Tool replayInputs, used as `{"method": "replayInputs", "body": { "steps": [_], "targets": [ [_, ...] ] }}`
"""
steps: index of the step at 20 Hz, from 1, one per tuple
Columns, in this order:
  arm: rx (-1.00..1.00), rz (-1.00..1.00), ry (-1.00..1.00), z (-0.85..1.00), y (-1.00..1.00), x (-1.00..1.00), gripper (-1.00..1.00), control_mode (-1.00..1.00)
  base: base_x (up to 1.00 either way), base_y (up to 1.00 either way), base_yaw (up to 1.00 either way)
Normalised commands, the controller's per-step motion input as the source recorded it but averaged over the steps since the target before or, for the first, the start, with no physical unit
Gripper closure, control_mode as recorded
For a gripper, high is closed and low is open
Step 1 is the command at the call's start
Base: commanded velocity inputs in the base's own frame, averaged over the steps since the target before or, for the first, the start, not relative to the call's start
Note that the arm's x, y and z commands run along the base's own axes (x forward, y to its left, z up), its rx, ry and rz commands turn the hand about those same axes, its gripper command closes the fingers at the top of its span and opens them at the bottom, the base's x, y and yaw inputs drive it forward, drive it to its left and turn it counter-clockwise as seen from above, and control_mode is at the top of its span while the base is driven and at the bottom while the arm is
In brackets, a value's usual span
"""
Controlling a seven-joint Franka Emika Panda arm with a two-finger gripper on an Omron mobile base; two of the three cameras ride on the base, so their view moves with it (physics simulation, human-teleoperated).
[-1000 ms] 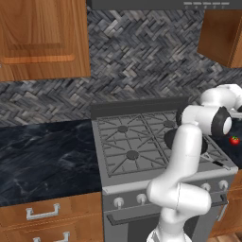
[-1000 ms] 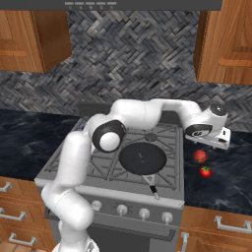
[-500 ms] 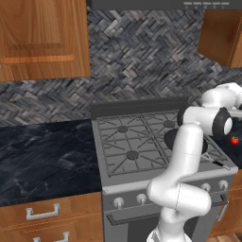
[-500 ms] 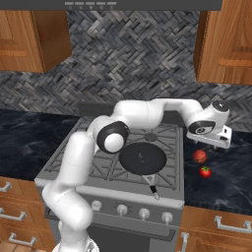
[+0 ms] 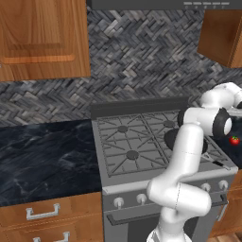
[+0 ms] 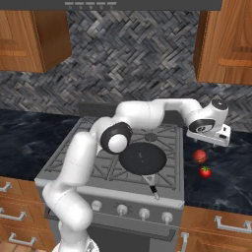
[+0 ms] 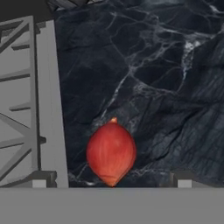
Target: Place the pan on the front right burner on the stove. Then place the tomato and the onion in the pan and turn on the front right burner.
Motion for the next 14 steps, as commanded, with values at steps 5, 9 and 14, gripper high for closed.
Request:
{"method": "replayInputs", "body": {
  "steps": [5, 9, 14],
  "targets": [
    [0.00, 0.00, 0.03, -0.16, 0.00, 0.13, -1.00, -1.00, 0.00, 0.00, 0.00],
    [0.00, 0.00, 0.05, -0.18, 0.00, 0.06, -1.00, -1.00, 0.00, 0.00, 0.00],
    [0.00, 0.00, 0.05, -0.17, 0.00, 0.03, -1.00, -1.00, 0.00, 0.00, 0.00]
  ]
}}
